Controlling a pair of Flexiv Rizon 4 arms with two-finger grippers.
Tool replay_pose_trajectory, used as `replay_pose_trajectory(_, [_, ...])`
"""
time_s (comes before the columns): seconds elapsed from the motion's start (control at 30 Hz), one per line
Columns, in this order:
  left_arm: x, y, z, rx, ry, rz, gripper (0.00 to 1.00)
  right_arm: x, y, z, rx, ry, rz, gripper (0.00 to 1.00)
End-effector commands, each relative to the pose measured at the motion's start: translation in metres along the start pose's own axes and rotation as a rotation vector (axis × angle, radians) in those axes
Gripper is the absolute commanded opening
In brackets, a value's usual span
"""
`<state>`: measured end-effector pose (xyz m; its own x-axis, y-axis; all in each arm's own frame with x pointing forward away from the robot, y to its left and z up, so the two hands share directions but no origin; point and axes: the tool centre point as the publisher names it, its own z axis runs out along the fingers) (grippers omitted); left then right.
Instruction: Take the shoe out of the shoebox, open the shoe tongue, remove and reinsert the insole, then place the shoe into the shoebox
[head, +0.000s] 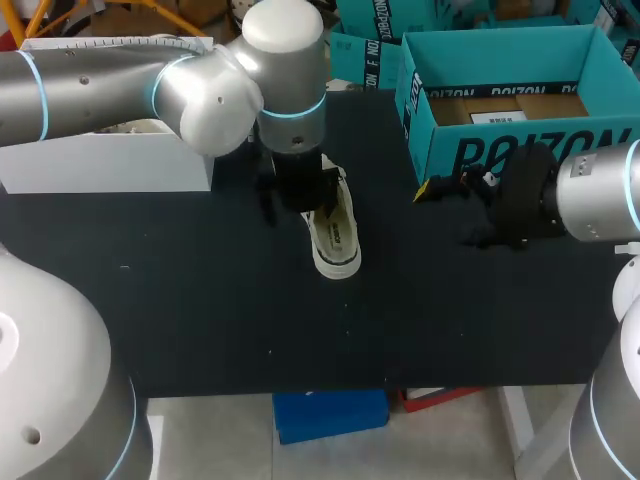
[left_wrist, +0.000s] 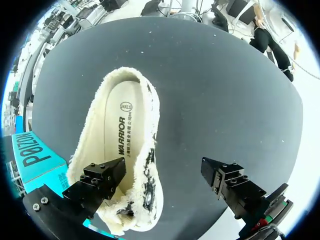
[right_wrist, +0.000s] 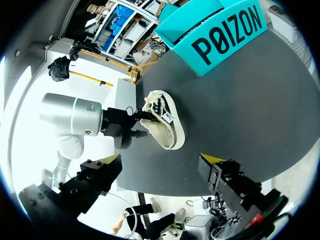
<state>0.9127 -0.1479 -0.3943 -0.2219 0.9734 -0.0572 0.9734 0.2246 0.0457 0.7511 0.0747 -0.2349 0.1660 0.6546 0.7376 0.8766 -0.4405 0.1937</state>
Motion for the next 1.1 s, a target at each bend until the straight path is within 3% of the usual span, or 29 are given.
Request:
replay_pose_trajectory(0.03, [0.004, 0.002, 0.003, -0.009, -0.018, -0.006, 1.0, 0.002, 0.0, 0.002, -0.002, -0.004, 0.001, 1.0])
replay_pose_trajectory(0.27, [0.004, 0.004, -0.01, -0.011, -0.052, -0.002, 1.0, 0.002, 0.0, 0.002, -0.002, -0.004, 0.001, 1.0])
replay_pose_trajectory(0.6, [0.003, 0.005, -0.065, -0.079, -0.126, 0.039, 1.0, 0.002, 0.0, 0.002, -0.002, -0.004, 0.001, 1.0])
replay_pose_trajectory(0.73, [0.004, 0.013, -0.073, -0.104, -0.139, 0.025, 1.0, 0.002, 0.0, 0.002, -0.002, -0.004, 0.001, 1.0])
replay_pose_trajectory(0.77, [0.004, 0.017, -0.072, -0.105, -0.138, 0.017, 0.7, 0.002, 0.0, 0.002, -0.002, -0.004, 0.001, 1.0])
replay_pose_trajectory(0.8, [0.005, 0.02, -0.072, -0.111, -0.14, 0.004, 0.53, 0.002, 0.0, 0.002, -0.002, -0.004, 0.001, 1.0])
replay_pose_trajectory(0.83, [0.005, 0.024, -0.072, -0.111, -0.142, -0.009, 0.44, 0.002, 0.0, 0.002, -0.002, -0.004, 0.001, 1.0])
replay_pose_trajectory(0.87, [0.005, 0.027, -0.07, -0.108, -0.145, -0.022, 0.26, 0.002, 0.0, 0.002, -0.002, -0.004, 0.001, 1.0])
replay_pose_trajectory(0.9, [0.004, 0.031, -0.069, -0.111, -0.149, -0.033, 0.0, 0.002, 0.0, 0.002, -0.002, -0.004, 0.001, 1.0])
replay_pose_trajectory(1.1, [-0.005, 0.047, -0.062, -0.117, -0.169, -0.068, 0.0, 0.002, 0.0, 0.002, -0.002, -0.004, 0.001, 1.0])
